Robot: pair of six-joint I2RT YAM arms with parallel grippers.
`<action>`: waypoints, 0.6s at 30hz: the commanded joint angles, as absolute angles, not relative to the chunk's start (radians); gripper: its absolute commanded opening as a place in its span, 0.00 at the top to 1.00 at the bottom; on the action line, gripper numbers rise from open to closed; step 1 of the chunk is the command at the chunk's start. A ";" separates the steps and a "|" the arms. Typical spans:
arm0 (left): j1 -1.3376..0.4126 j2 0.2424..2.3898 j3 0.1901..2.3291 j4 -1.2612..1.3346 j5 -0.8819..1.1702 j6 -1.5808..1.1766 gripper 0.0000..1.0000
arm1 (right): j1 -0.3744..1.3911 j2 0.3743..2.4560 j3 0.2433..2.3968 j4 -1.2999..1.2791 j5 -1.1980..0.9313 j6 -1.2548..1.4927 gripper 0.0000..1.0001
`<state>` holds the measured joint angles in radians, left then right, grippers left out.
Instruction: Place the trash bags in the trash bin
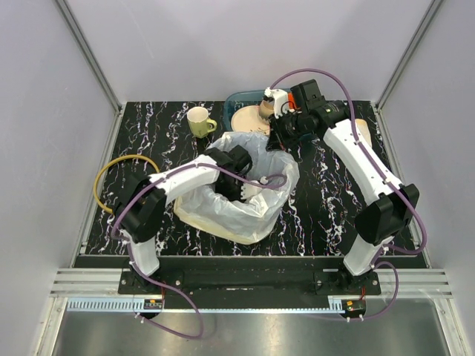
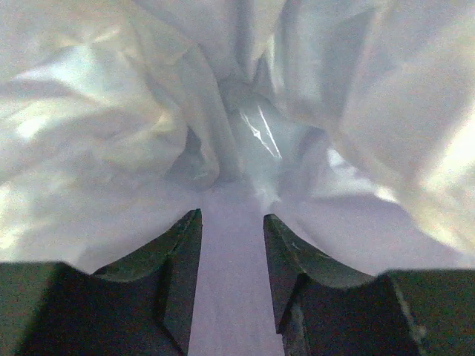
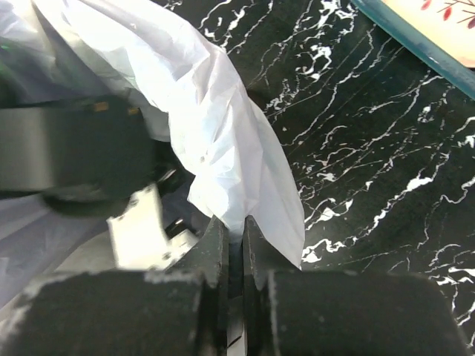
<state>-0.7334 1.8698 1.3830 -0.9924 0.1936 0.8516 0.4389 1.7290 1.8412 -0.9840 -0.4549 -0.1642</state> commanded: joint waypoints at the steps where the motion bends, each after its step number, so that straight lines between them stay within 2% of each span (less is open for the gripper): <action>1: -0.758 1.711 1.393 -0.977 0.201 0.839 0.57 | 0.453 1.700 1.838 -0.946 -0.387 -0.187 1.00; 10: -0.764 1.586 1.416 -0.937 0.221 0.775 0.56 | 0.466 1.651 1.781 -0.894 -0.357 -0.216 1.00; 14: -0.764 1.540 1.428 -0.876 0.227 0.755 0.61 | 0.469 1.646 1.784 -0.908 -0.357 -0.219 1.00; 18: -0.778 1.614 1.456 -0.896 0.067 0.782 0.67 | 0.472 1.648 1.801 -0.922 -0.360 -0.219 1.00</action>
